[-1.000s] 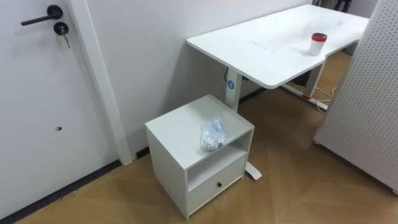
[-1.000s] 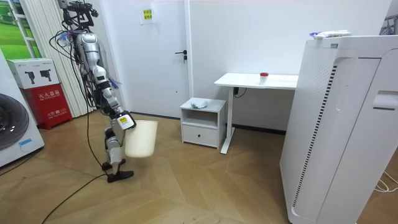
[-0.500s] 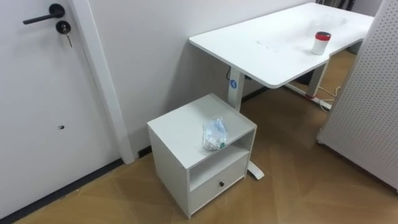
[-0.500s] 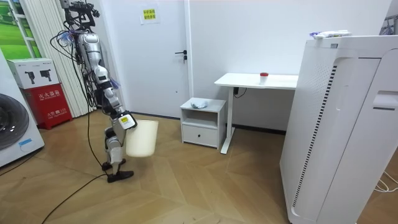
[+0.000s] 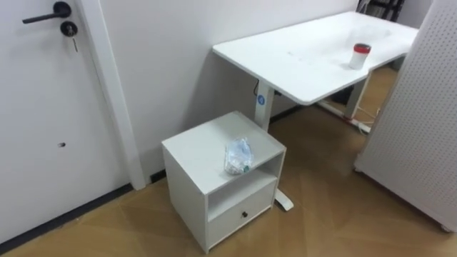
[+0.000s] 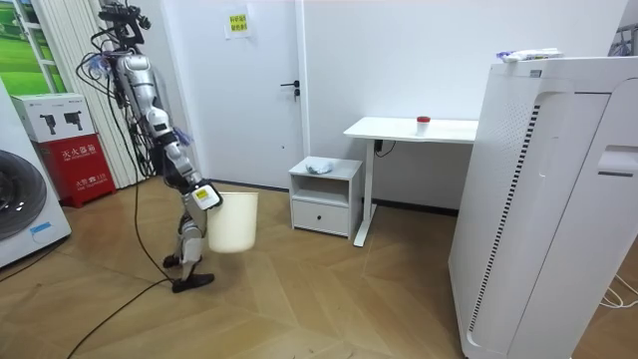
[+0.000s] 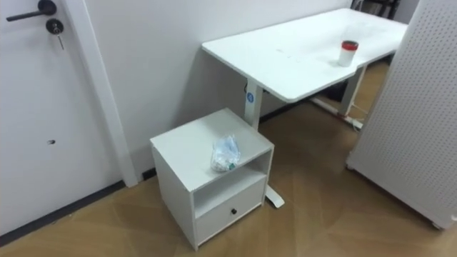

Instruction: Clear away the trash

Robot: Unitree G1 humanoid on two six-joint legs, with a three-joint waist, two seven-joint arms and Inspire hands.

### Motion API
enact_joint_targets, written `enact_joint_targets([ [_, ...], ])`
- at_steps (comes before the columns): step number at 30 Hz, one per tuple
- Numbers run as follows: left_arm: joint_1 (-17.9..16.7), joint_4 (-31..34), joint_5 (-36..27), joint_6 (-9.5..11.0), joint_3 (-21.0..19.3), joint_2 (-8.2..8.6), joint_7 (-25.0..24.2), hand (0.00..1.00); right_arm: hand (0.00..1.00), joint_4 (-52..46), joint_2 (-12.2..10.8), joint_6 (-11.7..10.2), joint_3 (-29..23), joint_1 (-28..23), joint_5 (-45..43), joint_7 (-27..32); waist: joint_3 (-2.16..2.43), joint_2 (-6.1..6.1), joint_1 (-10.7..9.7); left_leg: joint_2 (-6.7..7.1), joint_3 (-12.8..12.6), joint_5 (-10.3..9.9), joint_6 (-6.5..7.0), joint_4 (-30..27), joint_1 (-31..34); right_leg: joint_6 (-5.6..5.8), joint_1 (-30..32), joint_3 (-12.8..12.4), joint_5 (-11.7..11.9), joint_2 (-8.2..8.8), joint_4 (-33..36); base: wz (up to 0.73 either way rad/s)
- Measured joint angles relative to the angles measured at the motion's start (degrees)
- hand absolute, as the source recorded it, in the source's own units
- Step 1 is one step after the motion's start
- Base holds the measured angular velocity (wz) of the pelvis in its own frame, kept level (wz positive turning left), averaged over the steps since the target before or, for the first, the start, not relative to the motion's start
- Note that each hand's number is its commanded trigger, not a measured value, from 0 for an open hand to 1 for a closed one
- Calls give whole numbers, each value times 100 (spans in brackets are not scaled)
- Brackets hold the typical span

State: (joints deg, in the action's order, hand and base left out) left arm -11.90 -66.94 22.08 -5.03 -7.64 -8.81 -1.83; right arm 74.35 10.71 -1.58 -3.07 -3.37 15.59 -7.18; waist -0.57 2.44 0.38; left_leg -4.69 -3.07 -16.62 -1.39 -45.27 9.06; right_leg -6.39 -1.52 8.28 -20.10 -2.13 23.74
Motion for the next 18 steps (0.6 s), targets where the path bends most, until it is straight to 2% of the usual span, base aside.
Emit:
enact_joint_targets([
  [2, 29, 13, 3, -1, 129, -4, 11, 0, 100, -56, 54, 29, -10, -76, 91, 39, 0, 17, -54, 162, -10, -81, 78, 79, 427, -32, 29, -53, -67, 6, 40, 39],
  [3, -3, 37, 1, 4, 215, -2, 11, 0, 100, -53, 71, 46, -33, -108, 167, 91, 4, 42, -18, 333, -27, -70, 89, 380, 696, -27, 20, -161, -95, 52, 36, 0],
  [4, -89, 64, 1, 5, 227, 1, 9, 0, 100, -52, 84, 59, -29, -111, 171, 131, 12, 66, 58, 490, -121, 13, 73, 942, 903, 9, 19, -290, -131, 105, 20, -23],
  [5, -116, 58, -1, 0, 224, -5, 10, 0, 100, -60, 89, 70, -9, -106, 175, 151, 15, 67, 102, 538, -181, 140, 61, 1308, 992, 15, 4, -357, -146, 114, 14, -50],
  [6, -142, 54, -9, -4, 215, -15, 12, 0, 100, -96, 115, 103, 33, -116, 176, 189, 14, 37, 175, 545, -217, 476, 61, 1989, 1134, 23, -50, -394, -204, 118, -6, -55],
  [7, -188, 43, -13, 0, 204, -37, 22, 0, 100, -147, 124, 150, 122, -159, 174, 235, 13, 15, 218, 550, -252, 940, 101, 2410, 1192, 43, -138, -450, -294, 148, -5, -60],
  [8, -213, 43, -17, 19, 206, -62, 31, 0, 100, -232, 122, 175, 212, -247, 172, 257, 36, 62, 239, 580, -310, 1356, 129, 2686, 1145, 118, -231, -574, -393, 200, -4, -43],
  [9, -216, 43, -18, 43, 209, -66, 35, 0, 100, -268, 124, 189, 225, -282, 172, 278, 51, 91, 239, 632, -311, 1518, 167, 2723, 1110, 175, -263, -652, -435, 226, -2, -31],
  [10, -207, 60, -12, 117, 221, -54, 37, 0, 100, -322, 142, 209, 235, -307, 177, 312, 83, 147, 246, 706, -365, 1702, 387, 2710, 1048, 235, -298, -727, -504, 302, -15, -33],
  [11, -204, 59, -3, 185, 205, -50, 37, 0, 100, -325, 141, 217, 245, -329, 172, 336, 106, 184, 262, 745, -466, 1656, 541, 2539, 1025, 302, -415, -775, -538, 387, -129, -38],
  [12, -178, 56, -1, 202, 186, -54, 37, 0, 100, -323, 137, 214, 243, -330, 168, 335, 102, 217, 277, 760, -526, 1558, 562, 2401, 1022, 343, -485, -798, -539, 427, -207, -42],
  [13, -118, 56, -2, 256, 150, -58, 39, 0, 100, -334, 128, 209, 244, -325, 160, 332, 86, 263, 285, 759, -641, 1362, 603, 2143, 1029, 403, -615, -781, -524, 484, -339, -29],
  [14, -94, 60, -11, 285, 151, -60, 39, 0, 100, -360, 130, 199, 242, -305, 159, 337, 55, 263, 292, 746, -656, 1253, 632, 1956, 1046, 441, -699, -800, -502, 524, -396, -30],
  [15, -72, 76, -59, 378, 155, -76, 42, 0, 100, -453, 130, 193, 278, -297, 74, 360, -61, 248, 287, 693, -660, 1017, 692, 1310, 1208, 462, -911, -899, -488, 556, -423, -27],
  [16, -85, 54, -114, 427, 171, -64, 43, 0, 100, -528, 164, 197, 359, -347, -48, 405, -37, 216, 306, 752, -692, 843, 644, 1038, 1423, 468, -1040, -1121, -526, 579, -387, -23],
  [17, -45, 62, -117, 430, 183, -39, 40, 0, 100, -547, 204, 215, 384, -387, -51, 413, 57, 207, 298, 731, -687, 855, 638, 1237, 1432, 487, -1031, -1128, -563, 585, -297, -18],
  [18, -14, 64, -133, 448, 185, -52, 47, 0, 100, -554, 203, 263, 395, -408, -54, 463, 112, 258, 304, 799, -748, 665, 740, 1245, 1367, 661, -913, -1056, -754, 690, 168, -5],
])
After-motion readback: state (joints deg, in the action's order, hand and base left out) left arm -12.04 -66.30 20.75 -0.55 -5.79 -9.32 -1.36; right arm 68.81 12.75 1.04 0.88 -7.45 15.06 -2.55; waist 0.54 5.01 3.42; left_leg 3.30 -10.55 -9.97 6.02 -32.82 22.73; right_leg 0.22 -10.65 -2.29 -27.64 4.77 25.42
